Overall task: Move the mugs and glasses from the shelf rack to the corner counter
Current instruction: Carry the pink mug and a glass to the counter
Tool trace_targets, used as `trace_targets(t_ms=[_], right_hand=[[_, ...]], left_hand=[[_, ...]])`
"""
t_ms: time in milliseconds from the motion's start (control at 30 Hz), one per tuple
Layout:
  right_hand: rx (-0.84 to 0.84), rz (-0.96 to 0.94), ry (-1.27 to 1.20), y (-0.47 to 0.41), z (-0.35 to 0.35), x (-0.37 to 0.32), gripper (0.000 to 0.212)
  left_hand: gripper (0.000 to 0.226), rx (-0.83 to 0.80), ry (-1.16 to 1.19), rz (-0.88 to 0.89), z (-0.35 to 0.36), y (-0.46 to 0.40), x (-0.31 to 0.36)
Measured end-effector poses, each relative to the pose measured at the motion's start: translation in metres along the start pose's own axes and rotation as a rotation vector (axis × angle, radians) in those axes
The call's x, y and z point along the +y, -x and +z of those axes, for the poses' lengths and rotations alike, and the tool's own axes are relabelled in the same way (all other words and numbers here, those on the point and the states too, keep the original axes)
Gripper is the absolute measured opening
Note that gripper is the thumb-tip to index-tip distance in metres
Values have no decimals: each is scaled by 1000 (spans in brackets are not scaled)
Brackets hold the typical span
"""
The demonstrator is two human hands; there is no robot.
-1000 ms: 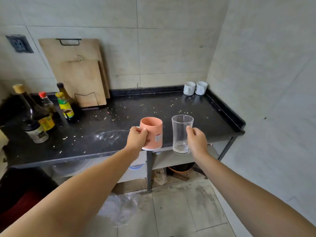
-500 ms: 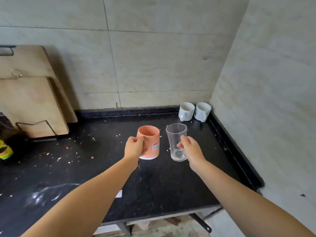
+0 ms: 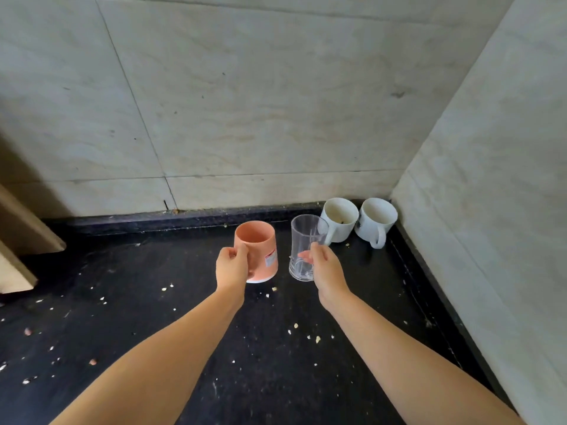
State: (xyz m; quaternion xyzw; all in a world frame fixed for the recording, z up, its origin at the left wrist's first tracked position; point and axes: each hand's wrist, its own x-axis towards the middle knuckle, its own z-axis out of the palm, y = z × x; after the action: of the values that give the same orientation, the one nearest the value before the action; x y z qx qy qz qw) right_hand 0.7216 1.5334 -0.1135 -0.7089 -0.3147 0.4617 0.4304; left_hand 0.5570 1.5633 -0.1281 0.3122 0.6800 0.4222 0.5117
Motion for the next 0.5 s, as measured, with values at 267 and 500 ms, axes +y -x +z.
trace_targets(t_ms=[267, 500], right_hand=[[77, -71, -75, -61, 33, -2, 37], [123, -103, -14, -85, 44, 9, 34]], left_hand=[[18, -25, 25, 78, 30, -57, 0], [19, -58, 22, 87, 41, -74, -8]])
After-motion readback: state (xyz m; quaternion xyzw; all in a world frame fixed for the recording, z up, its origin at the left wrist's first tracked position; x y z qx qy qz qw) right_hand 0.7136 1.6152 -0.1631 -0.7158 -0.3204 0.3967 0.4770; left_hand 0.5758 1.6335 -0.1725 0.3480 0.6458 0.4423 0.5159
